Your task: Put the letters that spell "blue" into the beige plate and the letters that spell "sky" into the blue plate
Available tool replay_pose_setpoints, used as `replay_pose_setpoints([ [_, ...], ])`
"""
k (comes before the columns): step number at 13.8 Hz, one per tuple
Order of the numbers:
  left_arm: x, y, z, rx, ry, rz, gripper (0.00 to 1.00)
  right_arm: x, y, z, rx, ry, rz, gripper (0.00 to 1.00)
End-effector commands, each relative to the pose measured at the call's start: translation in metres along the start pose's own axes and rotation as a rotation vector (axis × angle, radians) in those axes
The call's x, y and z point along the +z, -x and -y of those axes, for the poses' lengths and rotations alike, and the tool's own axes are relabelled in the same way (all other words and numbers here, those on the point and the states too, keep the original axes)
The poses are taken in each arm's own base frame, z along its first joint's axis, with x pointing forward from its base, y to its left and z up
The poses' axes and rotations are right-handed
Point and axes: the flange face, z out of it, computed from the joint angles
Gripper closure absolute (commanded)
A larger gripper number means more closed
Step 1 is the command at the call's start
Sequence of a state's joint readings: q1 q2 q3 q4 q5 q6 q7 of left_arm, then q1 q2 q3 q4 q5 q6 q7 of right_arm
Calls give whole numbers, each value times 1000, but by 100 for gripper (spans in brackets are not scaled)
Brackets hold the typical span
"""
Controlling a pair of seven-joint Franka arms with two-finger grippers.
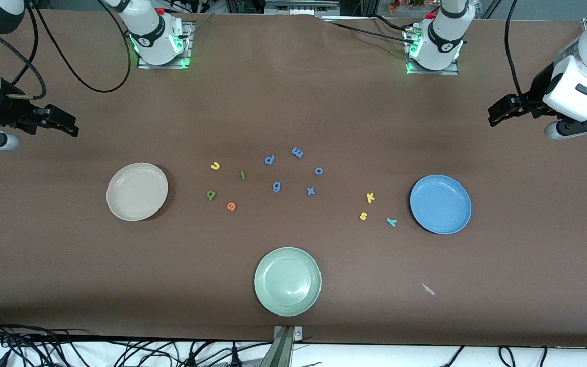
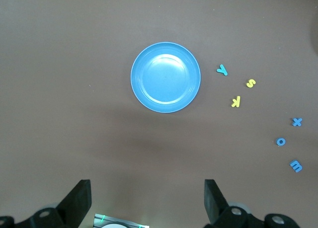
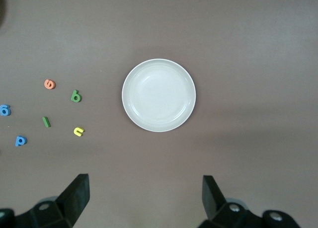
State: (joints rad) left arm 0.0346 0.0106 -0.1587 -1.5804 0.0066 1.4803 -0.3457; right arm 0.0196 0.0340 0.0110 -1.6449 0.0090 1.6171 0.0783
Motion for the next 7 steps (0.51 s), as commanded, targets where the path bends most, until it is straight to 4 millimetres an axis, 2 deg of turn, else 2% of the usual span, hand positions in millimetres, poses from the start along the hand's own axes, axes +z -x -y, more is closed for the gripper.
replay_pose_setpoints([
  [1, -5, -3, 1, -7, 14, 8, 0, -3, 6, 0, 8, 14, 3, 0],
  [3, -5, -4, 4, -12, 21, 12, 0, -3, 6, 0, 8, 14, 3, 0],
  [7, -6, 0, -4, 1, 18, 10, 0, -3, 6, 0, 10, 14, 8, 0],
])
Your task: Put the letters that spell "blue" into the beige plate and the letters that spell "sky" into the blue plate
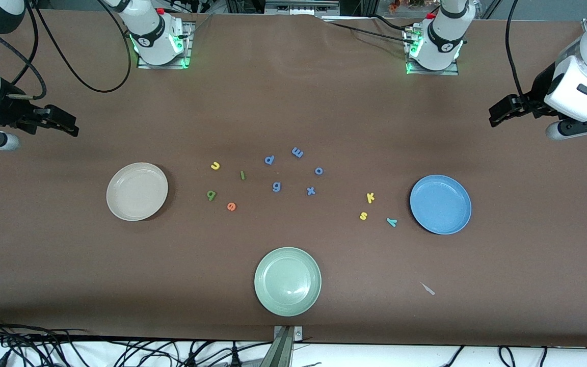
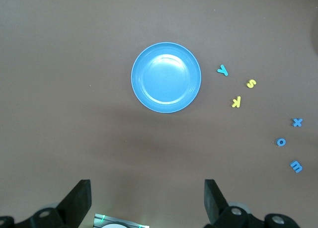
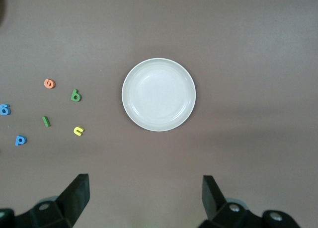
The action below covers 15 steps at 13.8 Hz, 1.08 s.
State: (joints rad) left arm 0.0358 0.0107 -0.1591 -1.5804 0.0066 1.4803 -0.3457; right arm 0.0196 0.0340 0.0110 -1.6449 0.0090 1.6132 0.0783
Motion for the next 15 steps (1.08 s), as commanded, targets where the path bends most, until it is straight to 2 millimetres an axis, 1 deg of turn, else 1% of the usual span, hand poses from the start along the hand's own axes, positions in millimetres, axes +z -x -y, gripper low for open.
replay_pose_setpoints([
  [1, -6, 0, -4, 5, 17, 9, 0, -3, 6, 0, 9, 14, 4, 0],
  [3, -5, 0, -4, 12, 12, 12, 0, -3, 6, 0, 10, 14, 4, 0],
  [5, 0, 8, 0, 27, 2, 14, 0, -3, 6, 0, 8, 14, 4, 0],
  [6, 6, 15, -4, 64, 0, 10, 0, -3, 6, 0, 8, 14, 4, 0],
  [7, 10, 17, -8, 111, 4, -3, 0, -3, 6, 0, 8, 14, 4, 0],
  [8, 12, 16, -9, 156, 8, 0, 0, -3, 6, 0, 8, 14, 4, 0],
  [9, 20, 13, -9, 187, 10, 3, 0, -3, 6, 0, 8, 14, 4, 0],
  [11, 53, 6, -15, 201, 15, -14, 0, -3, 6, 0, 8, 14, 4, 0],
  [15, 123, 8, -38, 237, 17, -42, 0, -3, 6, 0, 8, 14, 4, 0],
])
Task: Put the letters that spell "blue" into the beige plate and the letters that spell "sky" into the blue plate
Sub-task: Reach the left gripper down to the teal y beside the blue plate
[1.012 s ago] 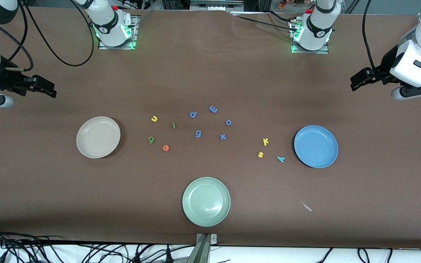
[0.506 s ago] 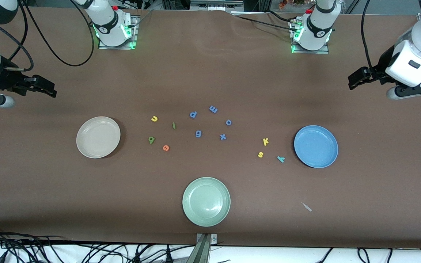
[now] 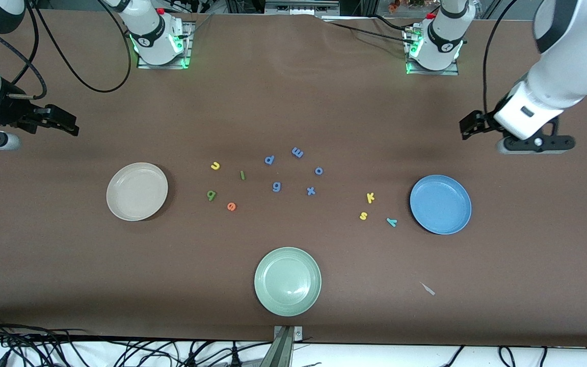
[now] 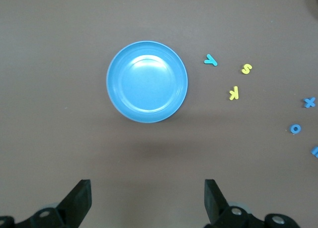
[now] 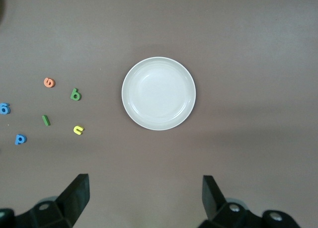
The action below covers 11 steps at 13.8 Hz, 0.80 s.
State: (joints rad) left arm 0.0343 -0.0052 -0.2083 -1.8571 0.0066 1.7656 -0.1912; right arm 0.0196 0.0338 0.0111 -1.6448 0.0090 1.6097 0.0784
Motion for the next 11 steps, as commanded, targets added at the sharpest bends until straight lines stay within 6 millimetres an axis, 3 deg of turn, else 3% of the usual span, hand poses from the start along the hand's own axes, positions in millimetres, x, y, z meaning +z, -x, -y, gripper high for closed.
replay_pose_setpoints([
  [1, 46, 10, -11, 36, 18, -26, 0, -3, 6, 0, 9, 14, 0, 0],
  [3, 94, 10, -16, 45, 29, -69, 0, -3, 6, 0, 9, 14, 0, 0],
  [6, 157, -8, -26, 59, 49, -32, 0, -3, 6, 0, 9, 14, 0, 0],
  [9, 185, -14, -37, 81, 50, 9, 0, -3, 6, 0, 9, 14, 0, 0],
  [11, 214, -15, -58, 124, 45, 54, 0, -3, 6, 0, 9, 14, 0, 0],
])
